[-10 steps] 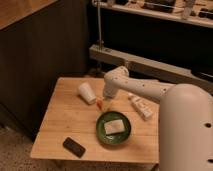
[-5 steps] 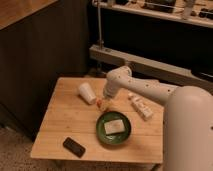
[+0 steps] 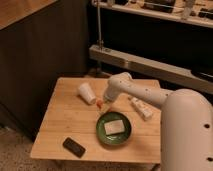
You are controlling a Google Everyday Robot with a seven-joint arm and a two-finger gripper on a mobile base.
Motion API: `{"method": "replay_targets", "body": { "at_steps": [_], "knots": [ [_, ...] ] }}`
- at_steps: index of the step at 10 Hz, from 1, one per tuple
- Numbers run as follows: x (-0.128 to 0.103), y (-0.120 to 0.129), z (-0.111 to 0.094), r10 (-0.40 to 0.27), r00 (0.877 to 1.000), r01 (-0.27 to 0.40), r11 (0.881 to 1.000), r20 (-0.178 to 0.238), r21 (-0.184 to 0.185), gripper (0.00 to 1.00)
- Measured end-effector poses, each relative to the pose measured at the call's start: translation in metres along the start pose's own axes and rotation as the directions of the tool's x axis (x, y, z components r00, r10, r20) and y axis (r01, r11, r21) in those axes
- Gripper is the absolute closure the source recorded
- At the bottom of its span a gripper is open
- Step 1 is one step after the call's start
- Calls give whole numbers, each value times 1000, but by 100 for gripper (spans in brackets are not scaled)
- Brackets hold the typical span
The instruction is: Drag the pepper across the table
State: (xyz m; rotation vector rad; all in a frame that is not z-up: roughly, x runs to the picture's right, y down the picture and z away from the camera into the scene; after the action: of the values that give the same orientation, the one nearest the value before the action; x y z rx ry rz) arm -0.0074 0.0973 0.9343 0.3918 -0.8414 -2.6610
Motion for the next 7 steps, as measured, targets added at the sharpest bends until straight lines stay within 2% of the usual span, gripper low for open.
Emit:
{"method": "replay_targets", "body": {
  "at_steps": [3, 7],
  "knots": [
    [-1, 0, 14, 15, 1000, -15, 1000, 1, 6, 20],
    [0, 0, 13, 29, 1000, -29, 999, -9, 16, 20]
  ]
}}
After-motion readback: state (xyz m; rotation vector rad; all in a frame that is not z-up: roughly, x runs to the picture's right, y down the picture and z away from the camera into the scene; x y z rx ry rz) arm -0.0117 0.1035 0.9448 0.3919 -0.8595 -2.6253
